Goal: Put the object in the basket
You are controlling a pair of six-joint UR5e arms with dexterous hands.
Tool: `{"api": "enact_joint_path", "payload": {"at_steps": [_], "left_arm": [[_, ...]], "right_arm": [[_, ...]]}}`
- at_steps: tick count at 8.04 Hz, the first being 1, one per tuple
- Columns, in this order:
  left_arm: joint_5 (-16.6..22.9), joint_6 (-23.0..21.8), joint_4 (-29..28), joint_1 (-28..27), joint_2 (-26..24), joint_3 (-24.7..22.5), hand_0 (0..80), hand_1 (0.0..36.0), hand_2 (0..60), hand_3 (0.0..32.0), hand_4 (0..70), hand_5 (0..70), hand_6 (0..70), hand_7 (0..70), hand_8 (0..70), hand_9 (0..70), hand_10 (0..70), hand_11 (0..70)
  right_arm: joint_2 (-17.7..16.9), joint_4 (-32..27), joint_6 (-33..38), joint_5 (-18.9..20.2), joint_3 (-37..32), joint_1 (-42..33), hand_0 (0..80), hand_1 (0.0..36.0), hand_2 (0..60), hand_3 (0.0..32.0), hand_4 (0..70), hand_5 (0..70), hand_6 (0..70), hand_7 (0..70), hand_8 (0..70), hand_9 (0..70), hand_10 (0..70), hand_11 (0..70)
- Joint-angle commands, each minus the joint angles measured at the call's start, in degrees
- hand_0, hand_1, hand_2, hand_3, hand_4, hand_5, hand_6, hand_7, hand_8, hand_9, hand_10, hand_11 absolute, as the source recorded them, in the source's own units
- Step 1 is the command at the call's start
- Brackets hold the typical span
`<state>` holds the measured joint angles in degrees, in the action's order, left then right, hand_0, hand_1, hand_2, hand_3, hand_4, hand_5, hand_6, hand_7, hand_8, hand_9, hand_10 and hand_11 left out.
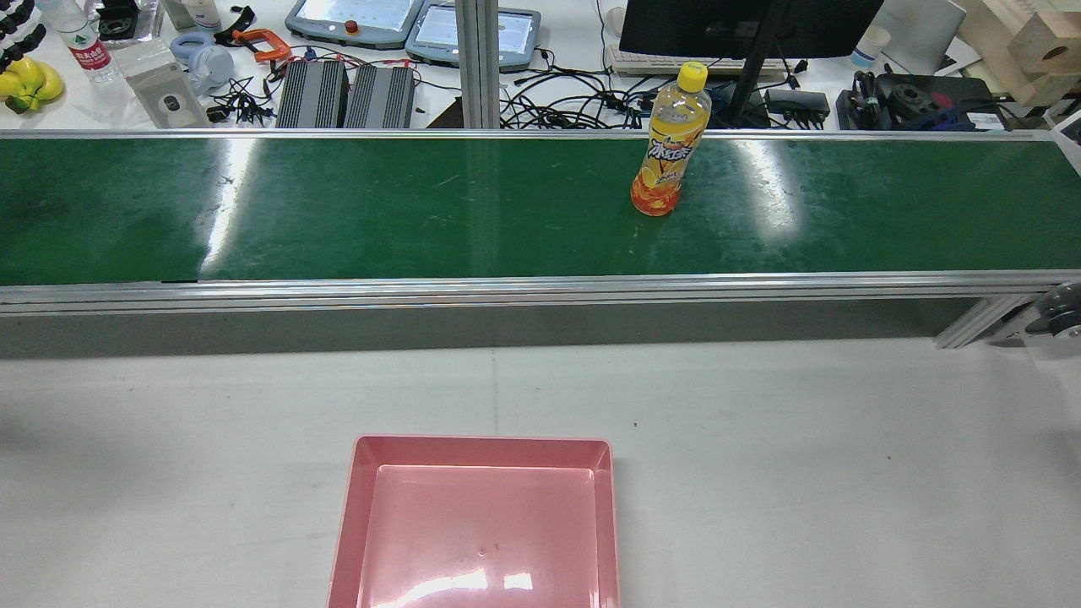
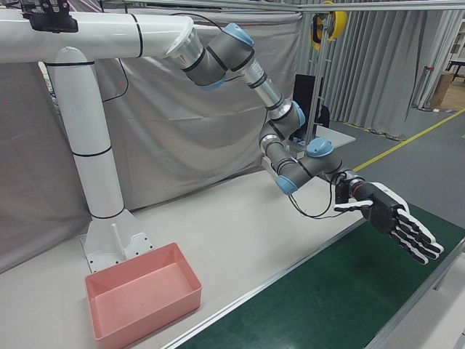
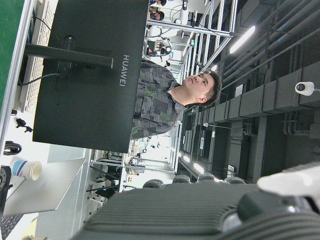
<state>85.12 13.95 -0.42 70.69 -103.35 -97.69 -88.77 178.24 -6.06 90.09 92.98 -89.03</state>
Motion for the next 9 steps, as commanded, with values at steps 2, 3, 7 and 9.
{"api": "enact_joint_path", "payload": {"at_steps": [2, 3, 7, 9], "left_arm": [[-4.5, 0.1, 3.0, -2.8, 0.3, -2.0, 64.0, 10.9, 0.0, 0.0, 0.0, 10.3, 0.0, 0.6, 0.0, 0.0, 1.0, 3.8], [-4.4, 0.0, 3.2, -2.8, 0.3, -2.4, 65.9, 11.5, 0.0, 0.0, 0.0, 11.7, 0.0, 0.6, 0.0, 0.0, 0.3, 2.8], [-4.3, -0.2, 3.2, -2.8, 0.3, -2.4, 65.9, 11.6, 0.0, 0.0, 0.0, 13.7, 0.0, 0.9, 0.0, 0.0, 1.5, 4.6], [-4.3, -0.3, 3.2, -2.8, 0.2, -2.4, 65.9, 11.5, 0.0, 0.0, 0.0, 14.2, 0.0, 1.2, 0.0, 0.0, 1.3, 4.4]], "right_arm": [[0.0, 0.0, 0.0, 0.0, 0.0, 0.0, 0.0, 0.0, 0.0, 0.0, 0.0, 0.0, 0.0, 0.0, 0.0, 0.0, 0.0, 0.0], [0.0, 0.0, 0.0, 0.0, 0.0, 0.0, 0.0, 0.0, 0.0, 0.0, 0.0, 0.0, 0.0, 0.0, 0.0, 0.0, 0.0, 0.0], [0.0, 0.0, 0.0, 0.0, 0.0, 0.0, 0.0, 0.0, 0.0, 0.0, 0.0, 0.0, 0.0, 0.0, 0.0, 0.0, 0.0, 0.0], [0.0, 0.0, 0.0, 0.0, 0.0, 0.0, 0.0, 0.0, 0.0, 0.0, 0.0, 0.0, 0.0, 0.0, 0.0, 0.0, 0.0, 0.0]]}}
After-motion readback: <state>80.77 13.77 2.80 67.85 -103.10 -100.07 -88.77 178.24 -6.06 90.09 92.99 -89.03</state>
